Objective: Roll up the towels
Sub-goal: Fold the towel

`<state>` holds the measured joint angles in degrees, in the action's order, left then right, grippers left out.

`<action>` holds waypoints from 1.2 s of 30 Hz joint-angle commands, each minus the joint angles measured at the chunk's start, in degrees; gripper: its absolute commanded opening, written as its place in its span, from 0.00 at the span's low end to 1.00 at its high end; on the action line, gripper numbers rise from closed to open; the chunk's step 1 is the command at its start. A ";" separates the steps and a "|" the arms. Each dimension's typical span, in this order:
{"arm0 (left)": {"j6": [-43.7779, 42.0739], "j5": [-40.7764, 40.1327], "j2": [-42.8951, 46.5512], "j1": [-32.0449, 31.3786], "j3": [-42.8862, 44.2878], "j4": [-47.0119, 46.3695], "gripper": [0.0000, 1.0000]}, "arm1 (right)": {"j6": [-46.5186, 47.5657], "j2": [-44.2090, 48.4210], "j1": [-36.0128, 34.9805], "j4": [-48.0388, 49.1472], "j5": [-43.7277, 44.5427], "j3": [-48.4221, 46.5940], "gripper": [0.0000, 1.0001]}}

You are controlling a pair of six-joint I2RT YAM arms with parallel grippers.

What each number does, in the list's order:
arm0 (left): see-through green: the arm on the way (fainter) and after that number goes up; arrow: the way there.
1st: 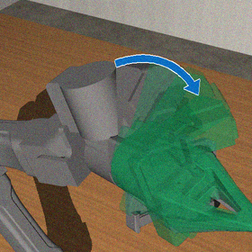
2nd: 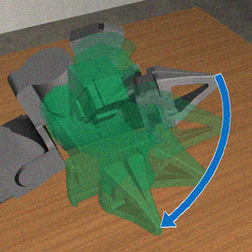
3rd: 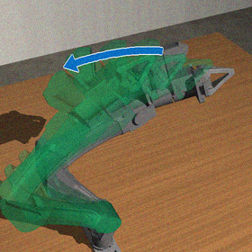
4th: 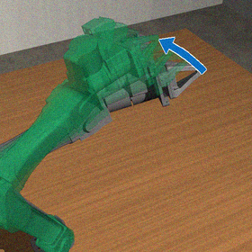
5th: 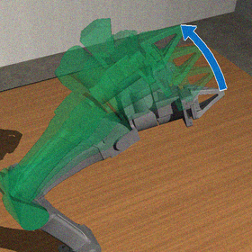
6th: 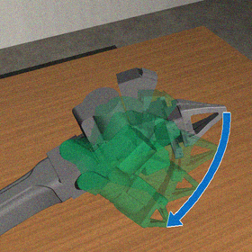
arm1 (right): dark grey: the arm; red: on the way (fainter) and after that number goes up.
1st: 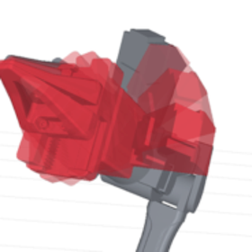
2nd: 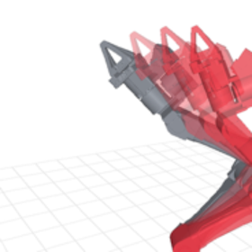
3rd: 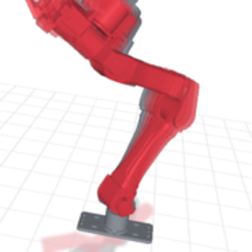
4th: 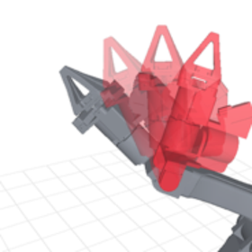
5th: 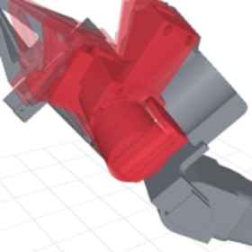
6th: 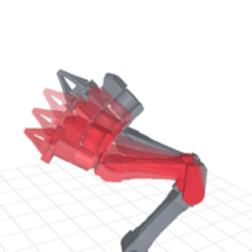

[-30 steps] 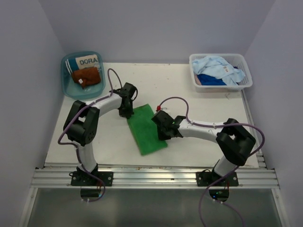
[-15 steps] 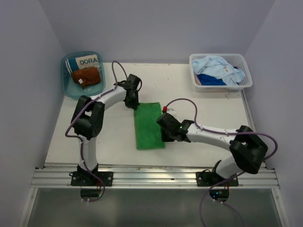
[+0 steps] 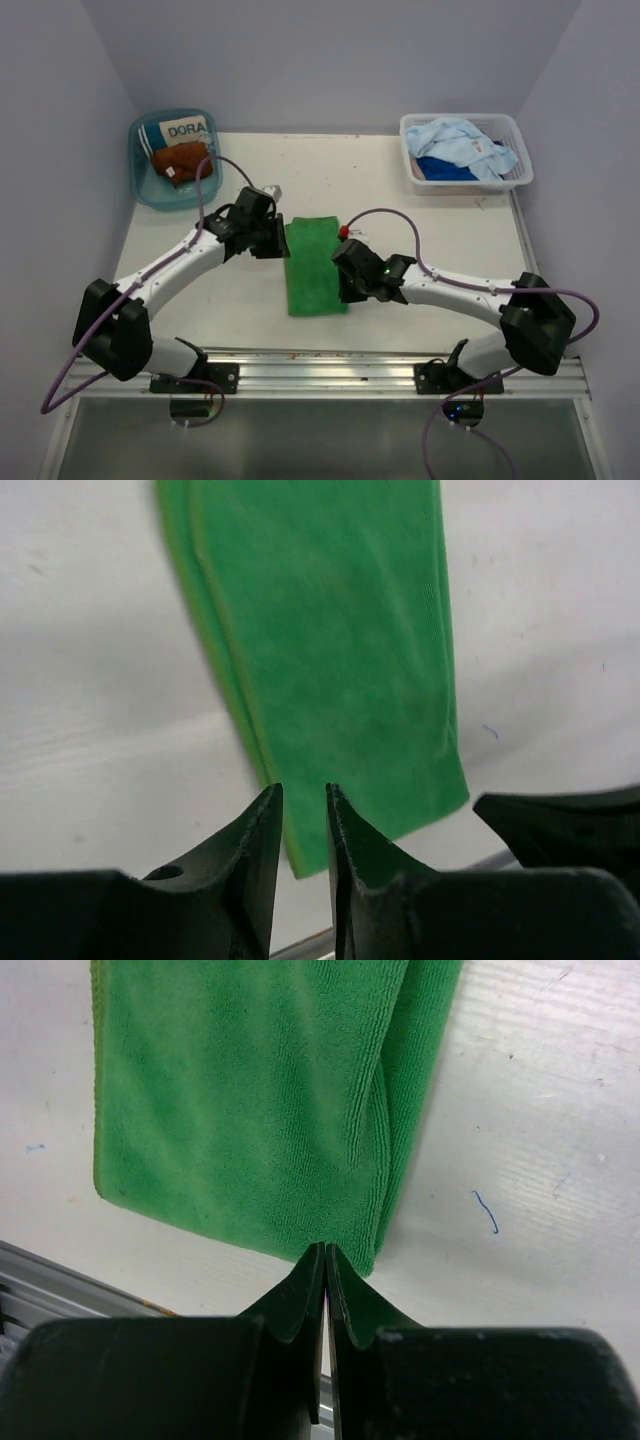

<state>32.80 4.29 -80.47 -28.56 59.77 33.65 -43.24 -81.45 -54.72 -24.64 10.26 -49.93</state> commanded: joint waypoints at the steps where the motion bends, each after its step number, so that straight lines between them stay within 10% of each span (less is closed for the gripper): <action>1: 4.90 10.90 1.36 -4.31 -8.33 -7.09 0.27 | 0.18 -1.51 -0.12 2.05 -2.52 -1.48 0.07; 7: 9.48 15.93 0.05 -7.57 -19.16 -19.23 0.27 | -1.58 -3.89 -0.21 2.58 -1.74 0.53 0.07; 24: 3.77 9.06 4.70 -7.65 -17.31 -7.63 0.29 | -4.66 3.22 -0.21 1.17 2.83 5.71 0.07; 30: 6.22 11.52 5.85 -7.65 -23.20 -11.14 0.57 | -4.13 4.11 -0.21 7.06 -1.64 8.97 0.36; 36: 7.72 12.49 4.97 -8.01 -26.02 -14.66 0.54 | -3.51 0.51 -0.30 8.91 -4.02 8.97 0.45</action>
<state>39.40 15.46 -75.11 -36.14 34.26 22.79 -46.89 -79.22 -54.76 -19.09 7.73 -40.77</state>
